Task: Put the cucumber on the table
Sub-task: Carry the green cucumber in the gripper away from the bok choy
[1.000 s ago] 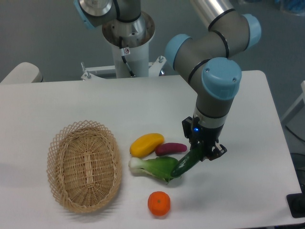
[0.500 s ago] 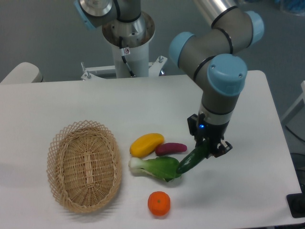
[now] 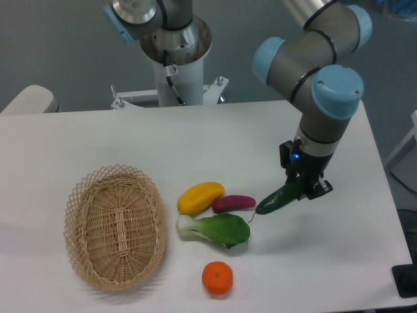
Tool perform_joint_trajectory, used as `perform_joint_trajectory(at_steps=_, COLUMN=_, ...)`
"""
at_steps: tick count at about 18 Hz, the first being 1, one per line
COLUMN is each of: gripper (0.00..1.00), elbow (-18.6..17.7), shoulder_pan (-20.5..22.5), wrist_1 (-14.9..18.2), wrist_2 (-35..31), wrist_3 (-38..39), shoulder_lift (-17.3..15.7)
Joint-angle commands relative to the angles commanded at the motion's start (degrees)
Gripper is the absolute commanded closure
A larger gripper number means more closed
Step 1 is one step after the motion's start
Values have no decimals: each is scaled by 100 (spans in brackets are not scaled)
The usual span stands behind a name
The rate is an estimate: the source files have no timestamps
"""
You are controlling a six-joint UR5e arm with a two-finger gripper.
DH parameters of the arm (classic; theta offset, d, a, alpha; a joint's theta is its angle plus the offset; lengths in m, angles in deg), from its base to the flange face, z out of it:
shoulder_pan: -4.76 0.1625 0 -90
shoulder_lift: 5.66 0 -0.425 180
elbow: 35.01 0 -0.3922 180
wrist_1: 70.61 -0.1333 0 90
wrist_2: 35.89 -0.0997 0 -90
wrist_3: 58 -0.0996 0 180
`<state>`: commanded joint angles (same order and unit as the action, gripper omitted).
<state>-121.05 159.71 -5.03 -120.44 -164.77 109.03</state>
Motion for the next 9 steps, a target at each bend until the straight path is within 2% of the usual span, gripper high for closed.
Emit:
perform_joint_trajectory(at_steps=3, gripper=60, elbow=-299, shoulder_pan=141, wrist_1=-667, wrist_2=-9, wrist_3=-195, shoulder_lift=141)
perform_joint_trajectory(at_steps=9, gripper=60, elbow=-501, shoulder_pan=360, wrist_1=-906, wrist_2=-18, wrist_3=-1565, shoulder_lift=492)
